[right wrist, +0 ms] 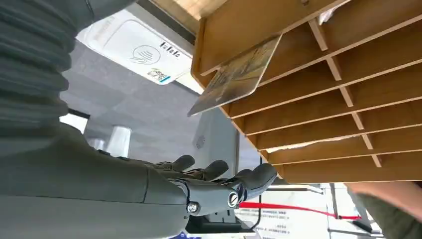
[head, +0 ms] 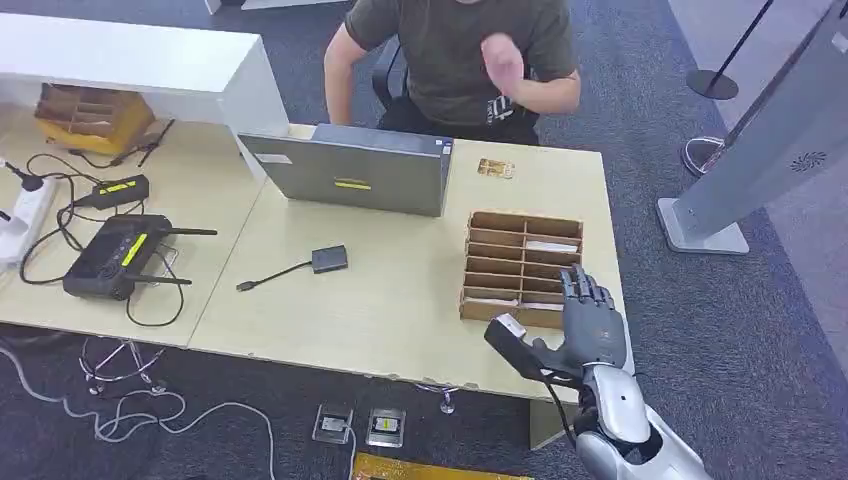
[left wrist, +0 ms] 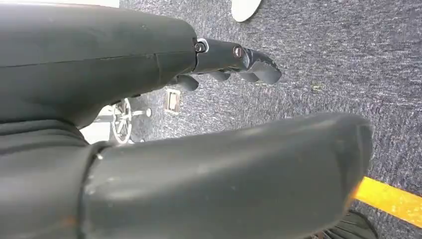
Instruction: Pass the card to the sensor for recognition and then transmit it.
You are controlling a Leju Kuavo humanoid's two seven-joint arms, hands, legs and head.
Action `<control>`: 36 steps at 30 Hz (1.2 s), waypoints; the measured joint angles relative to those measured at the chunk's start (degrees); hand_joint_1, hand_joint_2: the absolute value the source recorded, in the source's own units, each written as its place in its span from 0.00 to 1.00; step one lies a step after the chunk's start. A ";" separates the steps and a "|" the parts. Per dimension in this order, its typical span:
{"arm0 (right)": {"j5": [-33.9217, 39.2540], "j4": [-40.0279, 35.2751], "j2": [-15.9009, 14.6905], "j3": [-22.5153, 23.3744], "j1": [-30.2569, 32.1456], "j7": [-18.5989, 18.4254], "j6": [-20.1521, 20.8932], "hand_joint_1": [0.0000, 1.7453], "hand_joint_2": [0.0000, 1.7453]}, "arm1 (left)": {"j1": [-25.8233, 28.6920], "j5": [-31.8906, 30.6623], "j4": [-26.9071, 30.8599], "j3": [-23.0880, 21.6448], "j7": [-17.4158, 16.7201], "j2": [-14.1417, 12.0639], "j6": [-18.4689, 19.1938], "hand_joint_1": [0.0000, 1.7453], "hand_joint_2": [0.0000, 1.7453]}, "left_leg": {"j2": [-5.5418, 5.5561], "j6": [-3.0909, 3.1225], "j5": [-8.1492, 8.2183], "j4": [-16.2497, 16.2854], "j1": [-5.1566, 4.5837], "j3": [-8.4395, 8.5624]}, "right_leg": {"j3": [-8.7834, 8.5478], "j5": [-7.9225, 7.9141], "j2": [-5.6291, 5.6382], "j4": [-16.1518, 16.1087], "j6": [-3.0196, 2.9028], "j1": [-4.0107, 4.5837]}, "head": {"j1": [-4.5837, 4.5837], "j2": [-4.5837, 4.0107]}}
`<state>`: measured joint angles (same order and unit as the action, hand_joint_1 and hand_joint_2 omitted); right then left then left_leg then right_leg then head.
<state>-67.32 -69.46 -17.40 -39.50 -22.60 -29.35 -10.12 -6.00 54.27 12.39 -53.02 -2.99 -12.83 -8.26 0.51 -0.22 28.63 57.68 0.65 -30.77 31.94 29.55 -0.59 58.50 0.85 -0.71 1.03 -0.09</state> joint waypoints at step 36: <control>3.54 3.69 1.86 -0.22 -1.64 1.12 -1.99 1.00 1.00 | -4.45 -7.08 0.52 -1.29 -3.02 5.36 -2.99 0.00 0.00 | -0.02 -0.01 0.00 0.00 0.00 0.00 | 0.04 -0.01 0.06 0.00 -0.01 0.00 | 0.00 0.00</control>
<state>-63.78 -65.77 -15.54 -39.71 -24.24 -28.24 -12.11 -10.44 47.19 12.92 -54.31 -6.01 -7.47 -11.26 0.49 -0.23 28.63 57.68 0.64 -30.77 31.98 29.53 -0.53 58.50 0.84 -0.71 1.03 -0.09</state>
